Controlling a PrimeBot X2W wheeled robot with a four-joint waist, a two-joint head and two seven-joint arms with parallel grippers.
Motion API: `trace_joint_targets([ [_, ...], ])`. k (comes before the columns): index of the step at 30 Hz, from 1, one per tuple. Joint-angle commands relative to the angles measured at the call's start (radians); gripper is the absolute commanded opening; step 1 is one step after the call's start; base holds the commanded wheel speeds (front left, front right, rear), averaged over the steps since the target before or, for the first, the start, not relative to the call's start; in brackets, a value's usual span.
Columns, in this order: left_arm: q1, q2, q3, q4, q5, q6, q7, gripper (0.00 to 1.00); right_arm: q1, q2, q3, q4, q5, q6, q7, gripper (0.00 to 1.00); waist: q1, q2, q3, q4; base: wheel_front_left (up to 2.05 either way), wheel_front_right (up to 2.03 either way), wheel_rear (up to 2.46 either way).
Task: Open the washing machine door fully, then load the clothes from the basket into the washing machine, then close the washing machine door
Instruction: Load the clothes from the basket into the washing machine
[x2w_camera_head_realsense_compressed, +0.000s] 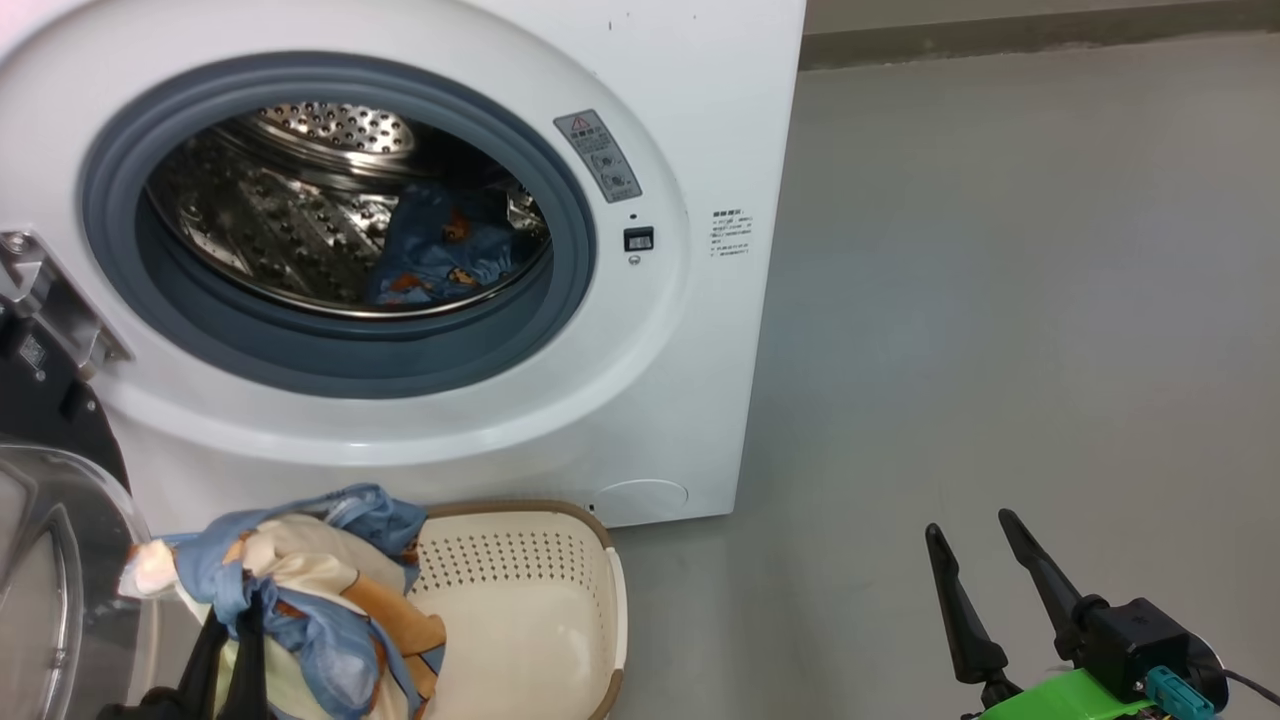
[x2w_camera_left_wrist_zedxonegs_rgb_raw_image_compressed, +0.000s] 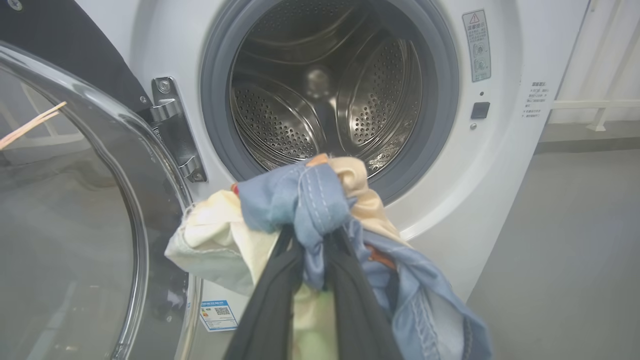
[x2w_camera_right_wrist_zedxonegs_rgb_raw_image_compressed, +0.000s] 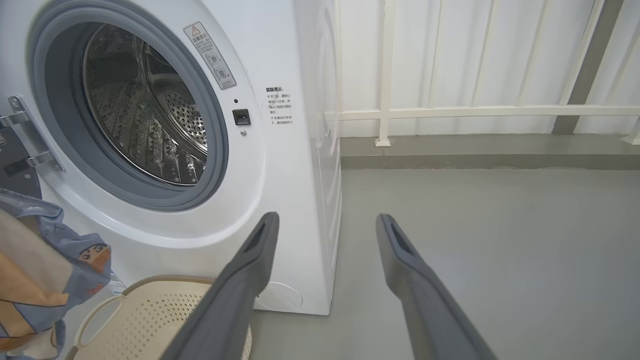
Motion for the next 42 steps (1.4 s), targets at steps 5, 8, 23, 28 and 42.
trace_joint_targets([
  [5,-0.086,0.003,0.052,-0.016,0.010,-0.018,-0.007,0.00,-0.027,-0.003,0.020,-0.032,0.011,0.006,-0.005,1.00,0.0000,0.0000,0.037,0.006,0.00,0.00,0.00],
  [8,-0.121,-0.001,0.062,-0.002,0.005,-0.024,-0.007,0.00,-0.035,-0.003,0.022,-0.034,0.014,0.006,-0.005,1.00,0.0000,0.0000,0.059,0.006,0.00,0.00,0.00],
  [23,-0.346,0.008,0.094,0.101,-0.004,-0.085,-0.007,0.00,-0.084,-0.003,0.035,-0.041,0.009,0.006,-0.005,1.00,0.0000,0.0000,0.189,-0.020,0.00,0.00,0.00],
  [28,-0.453,0.031,0.103,0.149,0.006,-0.106,-0.007,0.00,-0.109,-0.003,0.044,-0.047,0.005,0.006,-0.005,1.00,0.0000,0.0000,0.243,-0.038,0.00,0.00,0.00],
  [42,-0.787,0.081,0.082,0.307,0.028,-0.146,-0.007,0.00,-0.155,-0.003,0.064,-0.053,0.016,0.006,-0.005,1.00,0.0000,0.0000,0.352,-0.090,0.00,0.00,0.00],
])
